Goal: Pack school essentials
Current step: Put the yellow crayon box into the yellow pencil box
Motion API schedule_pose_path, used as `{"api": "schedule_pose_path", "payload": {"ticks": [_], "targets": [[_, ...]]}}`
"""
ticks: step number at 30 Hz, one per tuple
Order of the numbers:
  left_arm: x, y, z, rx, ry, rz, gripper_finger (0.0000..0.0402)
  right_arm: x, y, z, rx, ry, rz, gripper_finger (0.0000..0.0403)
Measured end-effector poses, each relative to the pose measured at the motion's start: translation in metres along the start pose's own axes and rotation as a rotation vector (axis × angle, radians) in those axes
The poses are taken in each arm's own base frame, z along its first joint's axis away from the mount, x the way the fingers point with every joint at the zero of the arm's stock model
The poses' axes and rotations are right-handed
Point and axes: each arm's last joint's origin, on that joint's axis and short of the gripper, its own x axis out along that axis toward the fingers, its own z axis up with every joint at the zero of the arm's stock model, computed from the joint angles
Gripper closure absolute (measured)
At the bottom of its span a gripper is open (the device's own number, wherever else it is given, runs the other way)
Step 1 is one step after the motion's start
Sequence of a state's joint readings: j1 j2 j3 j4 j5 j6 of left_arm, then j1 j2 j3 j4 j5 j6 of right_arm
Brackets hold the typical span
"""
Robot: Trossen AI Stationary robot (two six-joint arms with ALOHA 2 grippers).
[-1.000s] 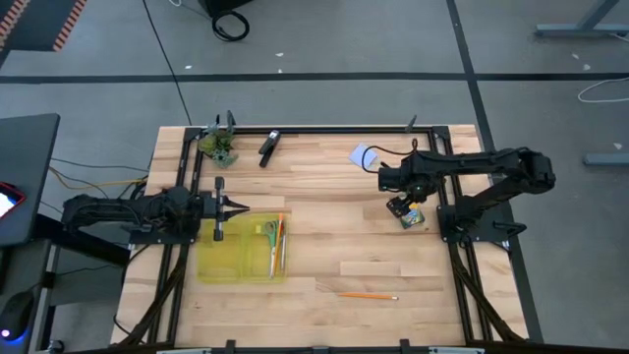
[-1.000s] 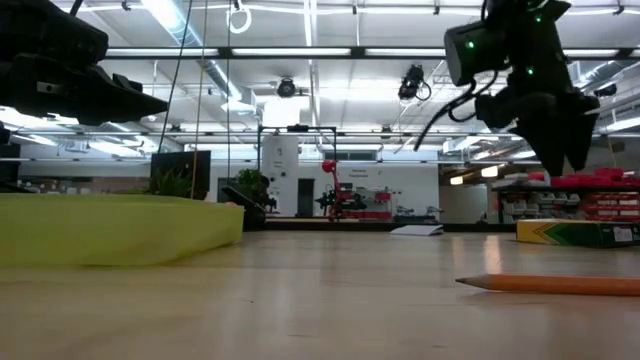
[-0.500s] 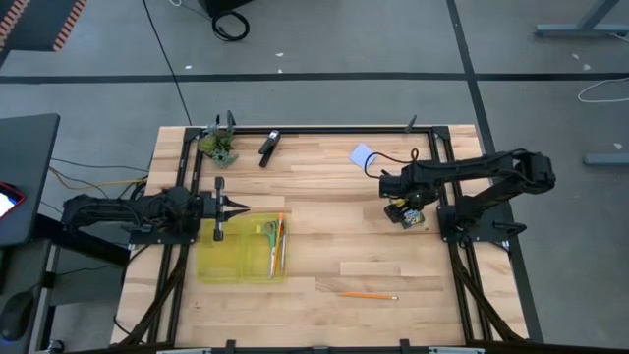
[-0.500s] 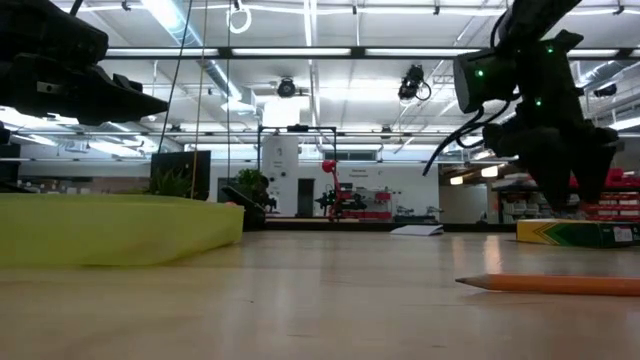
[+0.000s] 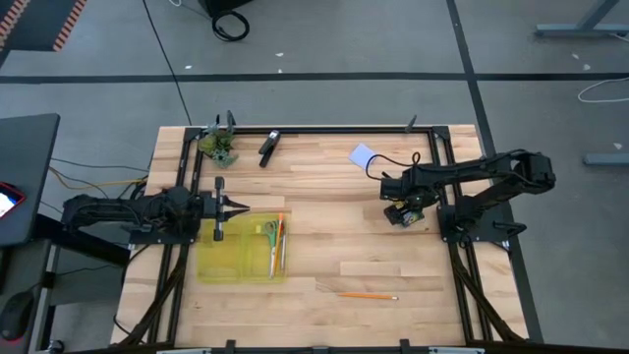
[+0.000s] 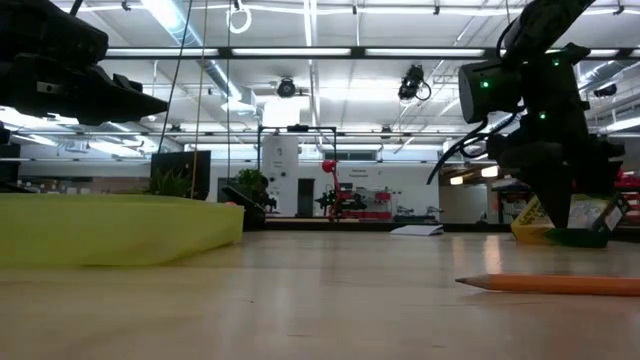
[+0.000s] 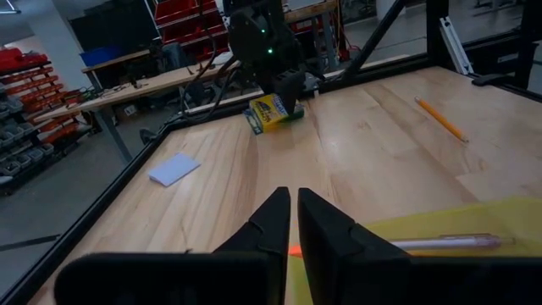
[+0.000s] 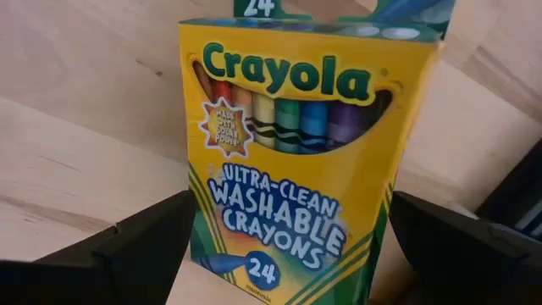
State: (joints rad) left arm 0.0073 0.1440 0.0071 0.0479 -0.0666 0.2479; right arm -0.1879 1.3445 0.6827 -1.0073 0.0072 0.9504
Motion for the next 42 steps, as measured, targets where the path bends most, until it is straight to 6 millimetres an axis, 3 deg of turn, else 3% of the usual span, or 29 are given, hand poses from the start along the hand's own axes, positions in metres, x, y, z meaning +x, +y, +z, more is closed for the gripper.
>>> {"api": "schedule_pose_path", "payload": {"ticks": [17,35,42], "targets": [[0.0,0.0,0.0,0.0,0.0,0.0,0.0369,0.0,0.008,0.005,0.003,-0.037,0.097,0.0006],[0.0,0.0,0.0,0.0,0.0,0.0,0.0369,0.011,0.01,-0.004,0.019,-0.079,0.065,0.0024],[0.0,0.0,0.0,-0.001,-0.001,0.0,0.037,0.025,0.01,-0.004,0.018,-0.079,0.048,0.0024]]}}
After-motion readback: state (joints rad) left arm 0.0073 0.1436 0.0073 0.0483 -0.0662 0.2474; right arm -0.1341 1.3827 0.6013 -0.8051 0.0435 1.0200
